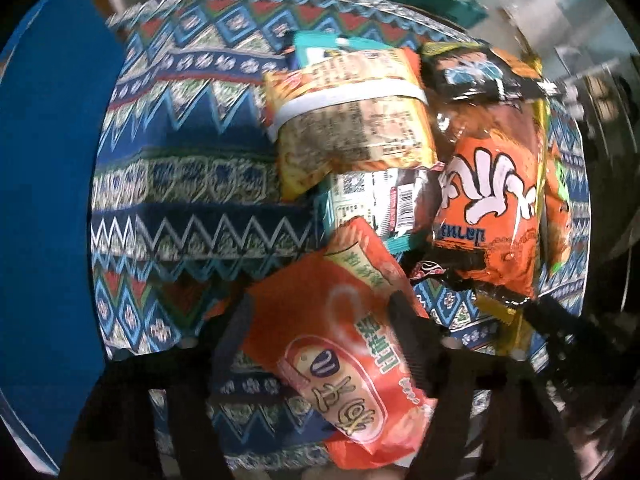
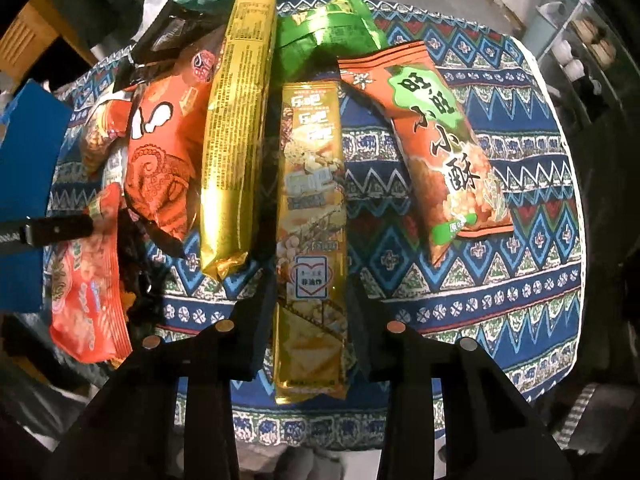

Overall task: Organize snacks
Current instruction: 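Close the left tool on the orange bag while the right tool grasps the yellow stick pack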

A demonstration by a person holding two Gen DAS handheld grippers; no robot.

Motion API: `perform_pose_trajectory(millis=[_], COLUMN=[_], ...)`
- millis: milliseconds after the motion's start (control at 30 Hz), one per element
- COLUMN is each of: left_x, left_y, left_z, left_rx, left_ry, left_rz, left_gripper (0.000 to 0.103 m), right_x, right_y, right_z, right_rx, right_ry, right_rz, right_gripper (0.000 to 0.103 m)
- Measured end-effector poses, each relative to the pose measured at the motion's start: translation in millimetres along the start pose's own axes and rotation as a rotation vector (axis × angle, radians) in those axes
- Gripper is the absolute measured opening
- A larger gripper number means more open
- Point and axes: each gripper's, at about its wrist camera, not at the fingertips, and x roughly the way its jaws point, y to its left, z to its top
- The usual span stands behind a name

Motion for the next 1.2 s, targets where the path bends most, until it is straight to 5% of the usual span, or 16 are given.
perform_pose_trajectory(millis=[400, 767, 1133, 1200], left_x=[6.4, 13.0, 37.1, 40.1], left_y=[-25.3, -13.5, -58.3, -61.8], left_z=[-28.8, -33.0, -18.5, -15.9], left_rx=[-0.062, -0.164, -0.089, -0.068], left_ry=[0.024, 0.065, 0.076, 0.069], left_rz=[0.01, -0.066, -0.04, -0.046], left_gripper=[0.089, 0.089, 0.097, 0.094], right_x=[3.3, 13.2, 31.8, 33.8], right_y=[13.4, 13.9, 17.2, 16.6], right_z=[0.4, 9.0, 15.5, 13.6], right_rx=[-0.025, -0.017, -0.02, -0.027], right_ry=[-0.017, -0.011, 0.013, 0.004], right_rz=[-0.013, -0.008, -0.017, -0.022], right_gripper=[0.041, 0.042, 0.044, 0.034])
